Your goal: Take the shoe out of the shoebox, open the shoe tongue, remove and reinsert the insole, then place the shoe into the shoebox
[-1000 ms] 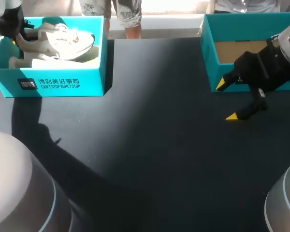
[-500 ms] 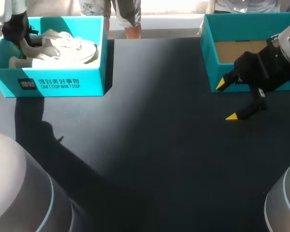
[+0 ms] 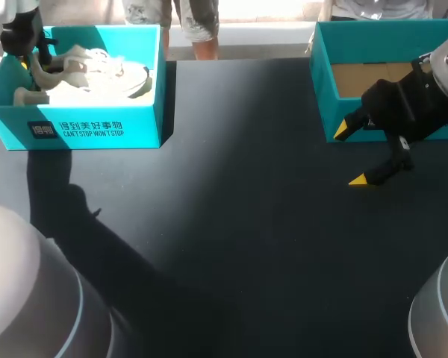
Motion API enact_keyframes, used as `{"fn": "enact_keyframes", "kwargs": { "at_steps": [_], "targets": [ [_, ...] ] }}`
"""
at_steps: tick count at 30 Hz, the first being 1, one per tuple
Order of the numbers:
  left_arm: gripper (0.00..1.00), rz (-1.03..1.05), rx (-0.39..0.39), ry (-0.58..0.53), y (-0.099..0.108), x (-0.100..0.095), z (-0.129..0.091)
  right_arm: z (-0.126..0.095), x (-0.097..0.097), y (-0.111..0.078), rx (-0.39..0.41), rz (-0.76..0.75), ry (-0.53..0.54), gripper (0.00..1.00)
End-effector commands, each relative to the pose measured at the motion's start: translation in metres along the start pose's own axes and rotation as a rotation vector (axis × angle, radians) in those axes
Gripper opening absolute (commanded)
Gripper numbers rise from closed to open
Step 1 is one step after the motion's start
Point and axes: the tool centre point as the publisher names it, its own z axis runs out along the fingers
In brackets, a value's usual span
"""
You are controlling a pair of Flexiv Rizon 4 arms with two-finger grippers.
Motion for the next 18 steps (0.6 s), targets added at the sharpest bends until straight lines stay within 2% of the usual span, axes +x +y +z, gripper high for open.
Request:
{"fn": "enact_keyframes", "kwargs": {
  "at_steps": [1, 3, 4, 5, 11, 15, 18],
  "targets": [
    [0.47, 0.012, 0.008, 0.005, -0.001, -0.002, -0.004, 0.001, -0.001, 0.0, 0.002, 0.0, 0.003, 1.0],
    [0.48, 0.022, 0.009, 0.004, -0.002, -0.003, -0.005, 0.001, -0.001, 0.0, 0.002, 0.0, 0.003, 1.0],
    [0.53, 0.027, 0.008, 0.001, -0.003, -0.003, -0.007, 0.001, -0.001, 0.0, 0.002, 0.0, 0.003, 1.0],
    [0.67, 0.031, 0.006, -0.002, -0.004, -0.003, -0.008, 0.001, -0.001, 0.0, 0.002, 0.0, 0.003, 1.0],
    [0.86, 0.044, 0.019, -0.074, -0.006, -0.002, -0.022, 0.001, -0.001, 0.0, 0.002, 0.0, 0.003, 1.0],
    [0.86, 0.054, 0.015, -0.111, -0.007, -0.002, -0.036, 0.001, -0.001, 0.0, 0.002, 0.0, 0.003, 1.0],
    [0.85, 0.058, 0.016, -0.133, -0.009, -0.002, -0.055, 0.001, -0.001, 0.0, 0.002, 0.0, 0.003, 1.0]
  ]
}}
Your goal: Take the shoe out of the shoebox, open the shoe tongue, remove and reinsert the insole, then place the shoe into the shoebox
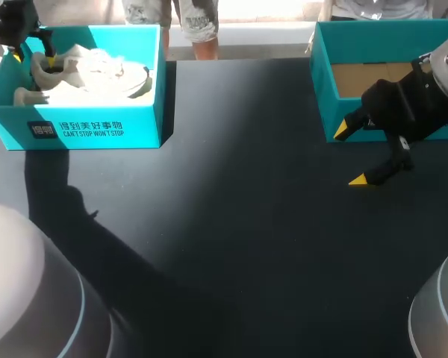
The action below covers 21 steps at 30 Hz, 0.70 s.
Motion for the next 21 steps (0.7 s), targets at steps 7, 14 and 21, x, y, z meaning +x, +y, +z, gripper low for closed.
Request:
{"fn": "enact_keyframes", "kwargs": {
  "at_steps": [7, 14, 21],
  "targets": [
    [0.87, -0.006, -0.024, -0.019, -0.031, -0.008, -0.057, 0.001, -0.001, 0.0, 0.002, 0.0, 0.003, 1.0],
    [1.0, -0.047, -0.044, 0.017, -0.076, -0.014, -0.076, 0.001, -0.001, 0.0, 0.002, 0.0, 0.003, 1.0],
    [1.0, -0.047, -0.044, 0.017, -0.076, -0.014, -0.076, 0.001, -0.001, 0.0, 0.002, 0.0, 0.003, 1.0]
  ]
}}
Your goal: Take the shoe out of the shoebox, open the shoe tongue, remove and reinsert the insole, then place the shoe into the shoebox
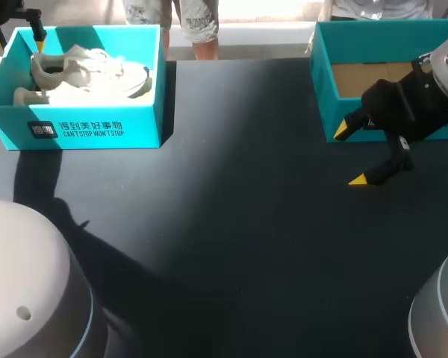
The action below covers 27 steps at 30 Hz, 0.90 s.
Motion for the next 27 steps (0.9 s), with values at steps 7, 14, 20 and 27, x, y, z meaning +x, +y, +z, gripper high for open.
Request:
{"fn": "enact_keyframes", "kwargs": {
  "at_steps": [7, 14, 20, 27],
  "targets": [
    [1.0, 0.001, -0.074, 0.009, -0.026, -0.002, -0.001, 0.001, -0.001, 0.0, 0.002, 0.0, 0.003, 1.0],
    [0.82, -0.004, -0.061, 0.062, -0.073, -0.008, 0.02, 0.001, -0.001, 0.0, 0.002, 0.0, 0.003, 1.0],
    [0.36, -0.008, -0.054, 0.051, -0.09, -0.015, 0.029, 0.001, -0.001, 0.0, 0.002, 0.0, 0.003, 1.0],
    [0.45, -0.031, -0.04, 0.042, -0.093, -0.013, 0.04, 0.001, -0.001, 0.0, 0.002, 0.0, 0.003, 1.0]
  ]
}}
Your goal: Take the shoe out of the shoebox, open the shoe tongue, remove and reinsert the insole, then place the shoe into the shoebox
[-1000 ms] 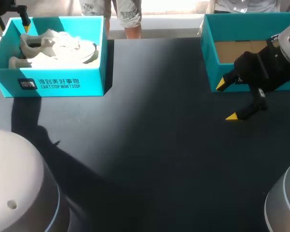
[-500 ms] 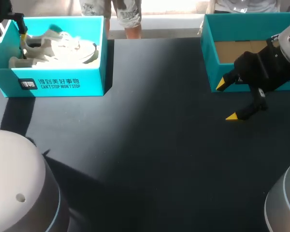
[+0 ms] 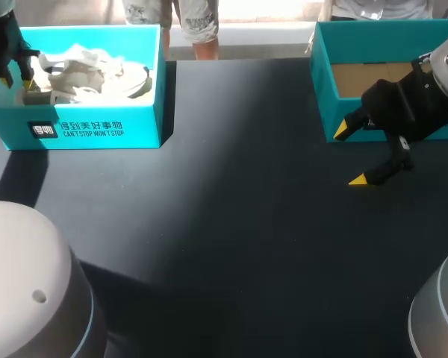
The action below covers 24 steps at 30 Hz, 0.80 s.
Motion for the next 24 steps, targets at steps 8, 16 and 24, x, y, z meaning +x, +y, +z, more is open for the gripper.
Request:
{"fn": "enact_keyframes", "kwargs": {
  "at_steps": [8, 16, 24],
  "targets": [
    [0.48, -0.022, -0.008, 0.007, 0.013, 0.009, 0.023, 0.001, -0.001, 0.0, 0.002, 0.0, 0.003, 1.0],
    [0.53, -0.038, 0.018, 0.019, 0.024, 0.011, 0.036, 0.001, -0.001, 0.0, 0.002, 0.0, 0.003, 1.0],
    [0.6, -0.022, 0.057, 0.036, 0.015, 0.014, 0.054, 0.001, -0.001, 0.0, 0.002, 0.0, 0.003, 1.0]
  ]
}}
